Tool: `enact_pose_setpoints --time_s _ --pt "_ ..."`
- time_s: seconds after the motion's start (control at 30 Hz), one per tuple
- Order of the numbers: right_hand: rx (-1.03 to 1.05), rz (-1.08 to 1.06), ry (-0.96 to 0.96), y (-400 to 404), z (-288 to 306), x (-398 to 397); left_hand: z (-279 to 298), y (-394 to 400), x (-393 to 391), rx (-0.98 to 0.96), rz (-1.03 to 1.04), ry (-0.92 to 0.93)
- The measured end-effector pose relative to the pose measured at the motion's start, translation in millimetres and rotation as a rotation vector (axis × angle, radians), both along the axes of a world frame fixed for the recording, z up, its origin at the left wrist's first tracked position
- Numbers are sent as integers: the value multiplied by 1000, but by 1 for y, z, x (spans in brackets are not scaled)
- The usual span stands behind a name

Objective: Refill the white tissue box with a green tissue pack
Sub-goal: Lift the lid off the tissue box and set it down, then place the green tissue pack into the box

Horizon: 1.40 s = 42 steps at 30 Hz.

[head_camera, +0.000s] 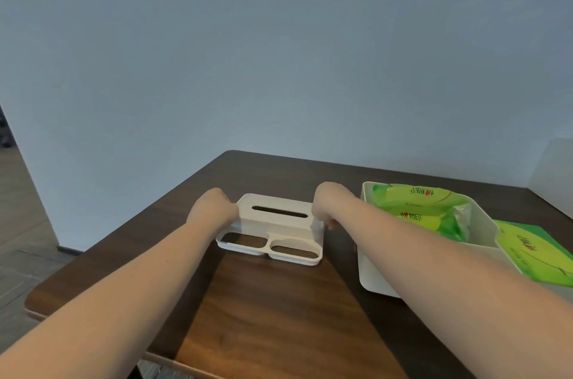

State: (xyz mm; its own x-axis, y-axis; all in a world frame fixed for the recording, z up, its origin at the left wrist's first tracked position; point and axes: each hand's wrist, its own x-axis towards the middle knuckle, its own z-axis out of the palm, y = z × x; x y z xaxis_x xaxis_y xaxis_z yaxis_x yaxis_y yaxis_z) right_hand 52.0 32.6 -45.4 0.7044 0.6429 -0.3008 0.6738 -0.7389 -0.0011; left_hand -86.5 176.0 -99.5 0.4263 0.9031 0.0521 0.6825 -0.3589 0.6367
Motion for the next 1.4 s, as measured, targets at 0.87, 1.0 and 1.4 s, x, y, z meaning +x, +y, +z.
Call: enact_pose_setpoints --time_s 0.87,1.0,1.4 --pt "498 -508 -172 -215 43 92 68 -169 87 280 -741 2" --pt "324 -555 -103 -237 21 104 62 -169 98 388 -680 63" --pt "140 -527 20 -242 -9 112 78 -174 110 177 -496 -380"
